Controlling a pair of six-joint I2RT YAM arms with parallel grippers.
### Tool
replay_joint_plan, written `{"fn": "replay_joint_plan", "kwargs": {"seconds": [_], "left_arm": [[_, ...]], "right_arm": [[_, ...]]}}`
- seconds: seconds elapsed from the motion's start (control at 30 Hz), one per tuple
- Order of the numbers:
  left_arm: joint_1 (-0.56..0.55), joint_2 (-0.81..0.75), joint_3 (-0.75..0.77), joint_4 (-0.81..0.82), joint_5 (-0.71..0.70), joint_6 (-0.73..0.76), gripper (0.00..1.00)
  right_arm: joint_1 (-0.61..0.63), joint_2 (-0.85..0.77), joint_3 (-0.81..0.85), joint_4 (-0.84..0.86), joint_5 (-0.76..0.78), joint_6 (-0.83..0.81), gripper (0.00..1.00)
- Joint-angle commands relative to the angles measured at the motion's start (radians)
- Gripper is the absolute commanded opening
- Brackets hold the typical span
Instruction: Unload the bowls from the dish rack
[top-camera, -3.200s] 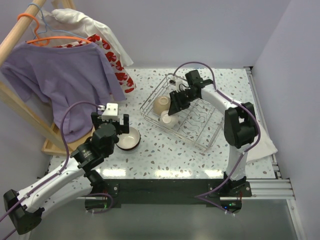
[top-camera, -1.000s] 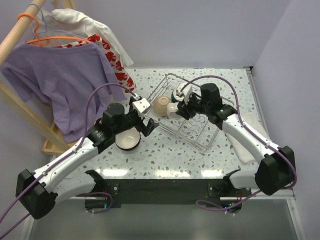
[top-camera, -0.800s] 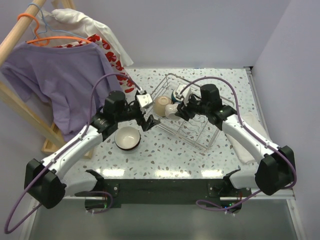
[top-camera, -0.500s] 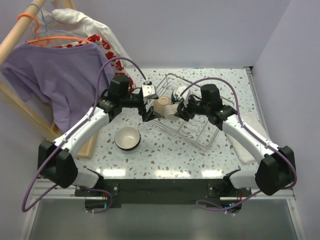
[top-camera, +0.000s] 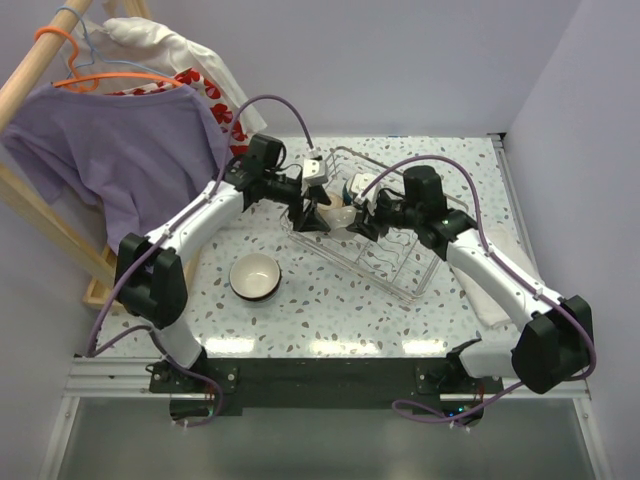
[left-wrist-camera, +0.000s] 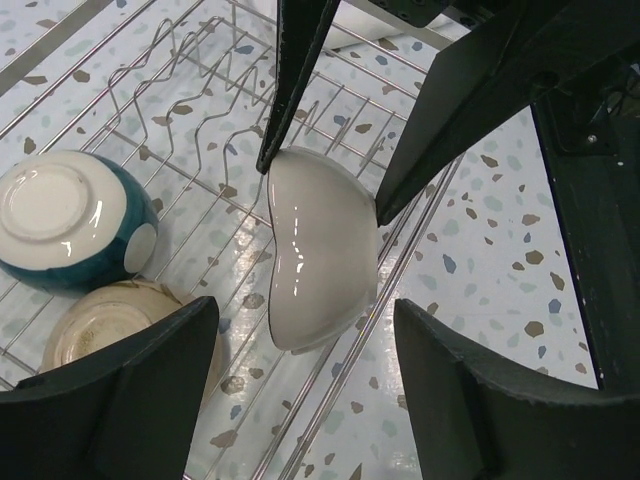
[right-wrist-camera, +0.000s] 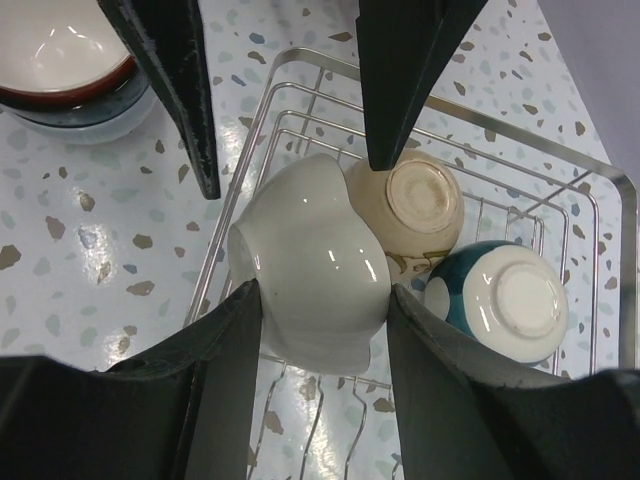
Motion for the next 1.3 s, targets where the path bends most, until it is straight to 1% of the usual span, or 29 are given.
{"fn": "replay_joint_plan", "kwargs": {"seconds": [0.0, 0.13, 0.17, 0.23, 0.33, 0.5, 0.53, 0.6, 0.7, 0.73, 0.77, 0.83, 0.9, 0.93, 0.97, 1.1, 1.13, 1.27], "left_arm": [[0.009, 0.043, 0.089, -0.053, 0.094, 0.041, 0.72], [0.008, 0.088, 0.121, -0.099, 0.155, 0.051, 0.61], [0.008, 0.106, 0.129, -0.113, 0.173, 0.055, 0.56], [0.008, 0.131, 0.154, -0.165, 0.190, 0.077, 0.51], [0.008, 0.152, 0.178, -0.229, 0.213, 0.104, 0.44], [0.008, 0.160, 0.183, -0.252, 0.258, 0.111, 0.36], [0.006, 0.163, 0.183, -0.256, 0.264, 0.114, 0.33], [0.008, 0.168, 0.186, -0.266, 0.272, 0.117, 0.29], [0.006, 0.172, 0.192, -0.292, 0.279, 0.130, 0.17], [0.006, 0.177, 0.195, -0.300, 0.282, 0.138, 0.06], [0.006, 0.177, 0.200, -0.308, 0.292, 0.149, 0.01], [0.008, 0.180, 0.206, -0.328, 0.305, 0.154, 0.00], [0.008, 0.181, 0.223, -0.346, 0.315, 0.154, 0.00], [0.009, 0.183, 0.227, -0.349, 0.318, 0.154, 0.00], [0.008, 0.185, 0.235, -0.354, 0.322, 0.146, 0.00], [0.008, 0.198, 0.253, -0.354, 0.330, 0.112, 0.00], [0.009, 0.201, 0.258, -0.351, 0.339, 0.103, 0.00], [0.008, 0.214, 0.261, -0.331, 0.338, 0.063, 0.00]], "right_arm": [[0.002, -0.013, 0.048, 0.049, -0.051, -0.019, 0.00], [0.002, -0.017, 0.040, 0.058, -0.055, -0.019, 0.00], [0.002, -0.019, 0.038, 0.061, -0.058, -0.016, 0.00], [0.002, -0.019, 0.031, 0.078, -0.066, -0.009, 0.00], [0.002, -0.019, 0.025, 0.092, -0.066, -0.004, 0.00], [0.002, -0.011, 0.025, 0.101, -0.071, -0.009, 0.00], [0.002, -0.010, 0.023, 0.104, -0.077, -0.010, 0.00], [0.002, -0.008, 0.022, 0.110, -0.085, -0.018, 0.00], [0.002, -0.004, 0.020, 0.124, -0.092, -0.021, 0.00], [0.002, 0.001, 0.023, 0.124, -0.094, -0.021, 0.00], [0.002, 0.006, 0.025, 0.122, -0.094, -0.022, 0.00], [0.003, 0.013, 0.035, 0.118, -0.088, -0.027, 0.00], [0.002, 0.032, 0.044, 0.103, -0.069, -0.041, 0.04], [0.002, 0.038, 0.046, 0.098, -0.063, -0.044, 0.12], [0.002, 0.044, 0.046, 0.092, -0.046, -0.055, 0.18], [0.002, 0.049, 0.025, 0.115, -0.005, -0.062, 0.33], [0.002, 0.052, 0.022, 0.119, 0.001, -0.067, 0.41], [0.002, 0.072, 0.020, 0.127, 0.021, -0.067, 0.42]]}}
